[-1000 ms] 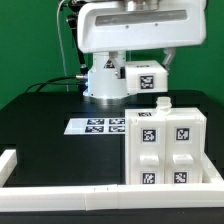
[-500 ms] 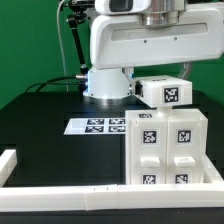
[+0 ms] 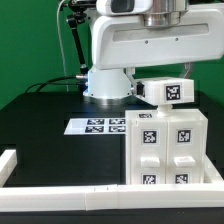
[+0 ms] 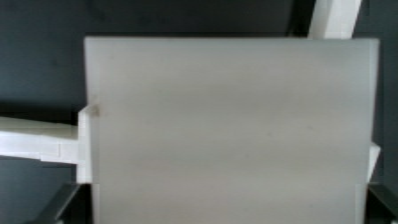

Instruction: Assemble cabinet

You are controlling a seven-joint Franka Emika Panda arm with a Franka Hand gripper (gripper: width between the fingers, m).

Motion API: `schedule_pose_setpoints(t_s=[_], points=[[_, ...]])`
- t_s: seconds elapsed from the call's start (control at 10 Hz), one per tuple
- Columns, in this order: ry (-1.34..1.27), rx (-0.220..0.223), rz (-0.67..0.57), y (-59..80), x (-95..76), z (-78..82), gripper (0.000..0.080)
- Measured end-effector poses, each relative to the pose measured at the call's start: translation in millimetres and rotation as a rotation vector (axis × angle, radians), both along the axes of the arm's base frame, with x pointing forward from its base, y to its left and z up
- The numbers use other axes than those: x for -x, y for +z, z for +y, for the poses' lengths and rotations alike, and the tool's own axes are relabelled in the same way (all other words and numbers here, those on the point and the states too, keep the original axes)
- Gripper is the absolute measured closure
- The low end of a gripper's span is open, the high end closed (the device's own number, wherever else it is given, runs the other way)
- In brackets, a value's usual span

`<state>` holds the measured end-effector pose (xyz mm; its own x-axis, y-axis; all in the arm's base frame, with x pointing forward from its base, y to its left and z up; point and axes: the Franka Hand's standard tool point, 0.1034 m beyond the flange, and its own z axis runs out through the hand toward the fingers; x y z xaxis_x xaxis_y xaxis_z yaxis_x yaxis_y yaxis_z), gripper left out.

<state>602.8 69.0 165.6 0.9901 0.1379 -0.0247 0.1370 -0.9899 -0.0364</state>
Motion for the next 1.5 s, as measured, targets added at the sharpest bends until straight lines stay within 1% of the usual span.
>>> schedule_pose_setpoints(t_s=[0.3, 0.6, 0.8, 1.5], points=[[-0.011, 0.002, 0.028, -4.9, -2.6, 6.2, 0.0236], [-0.008, 0.003, 0.034, -13.0, -1.1, 1.5, 0.0236], [-0.011, 0.002, 0.011, -17.4, -0.8, -0.6, 0.0236], [-0.032, 0.003, 0.008, -17.0, -1.2, -0.2, 0.0236]])
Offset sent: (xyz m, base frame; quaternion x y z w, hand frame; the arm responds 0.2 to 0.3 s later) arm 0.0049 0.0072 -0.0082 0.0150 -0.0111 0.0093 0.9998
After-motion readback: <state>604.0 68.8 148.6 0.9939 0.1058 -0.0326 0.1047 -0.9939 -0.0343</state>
